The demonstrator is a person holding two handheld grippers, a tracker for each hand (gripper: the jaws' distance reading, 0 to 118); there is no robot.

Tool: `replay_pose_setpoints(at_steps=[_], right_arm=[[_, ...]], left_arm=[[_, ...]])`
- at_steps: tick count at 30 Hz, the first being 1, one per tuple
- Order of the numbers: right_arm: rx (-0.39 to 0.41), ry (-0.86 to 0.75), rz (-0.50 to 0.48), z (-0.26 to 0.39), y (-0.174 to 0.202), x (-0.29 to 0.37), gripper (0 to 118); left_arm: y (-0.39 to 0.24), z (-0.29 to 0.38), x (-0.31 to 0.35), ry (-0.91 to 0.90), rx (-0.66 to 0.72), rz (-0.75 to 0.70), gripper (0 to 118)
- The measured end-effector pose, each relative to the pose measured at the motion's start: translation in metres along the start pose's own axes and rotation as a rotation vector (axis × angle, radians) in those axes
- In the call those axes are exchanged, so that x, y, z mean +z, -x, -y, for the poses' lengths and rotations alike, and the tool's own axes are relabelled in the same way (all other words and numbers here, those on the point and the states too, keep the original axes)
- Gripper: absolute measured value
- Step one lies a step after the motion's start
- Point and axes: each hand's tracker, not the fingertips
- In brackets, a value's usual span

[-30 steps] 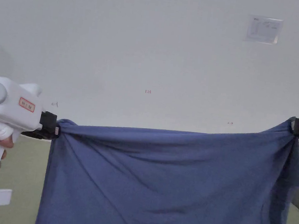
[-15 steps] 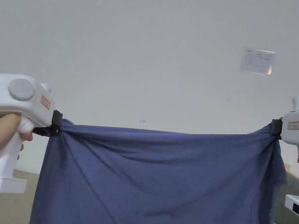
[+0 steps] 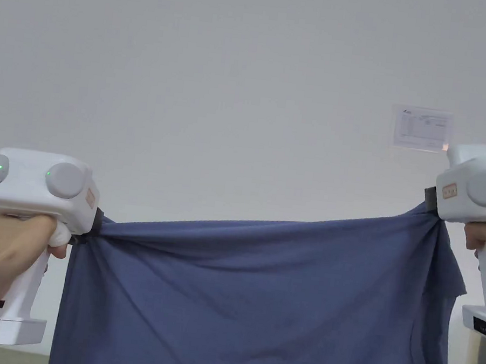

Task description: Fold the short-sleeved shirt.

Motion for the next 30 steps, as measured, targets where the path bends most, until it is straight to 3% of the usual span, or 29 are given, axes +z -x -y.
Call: replay_pose_setpoints(at_steps=[8,15,18,20,27,30], right_arm=[[0.022,0.039,0.004,0.044,0.028,-0.051,0],[0.057,0.21,-0.074,0.189,0.041,-0.047,0],[0.007,0.296,-0.116,0.266,0.04,-0.018,0],[-0.006,0.358,-0.204,0.313,0.037,0.014,0],[-0.116,0.513,-0.252,0.433,0.013,0.155,0],[-0.096,0.543,-0.262,0.459,0.005,0.217,0]], left_arm=[[-0.002,0.04,-0.086,0.051,0.034,-0.011,8],[0.007,0.15,-0.138,0.219,0.022,0.054,8],[0.018,0.21,-0.139,0.294,0.033,0.064,8],[0.027,0.253,-0.129,0.351,0.017,0.066,8],[0.063,0.375,-0.047,0.486,-0.046,0.09,8],[0.071,0.408,0.003,0.497,-0.085,0.092,8]])
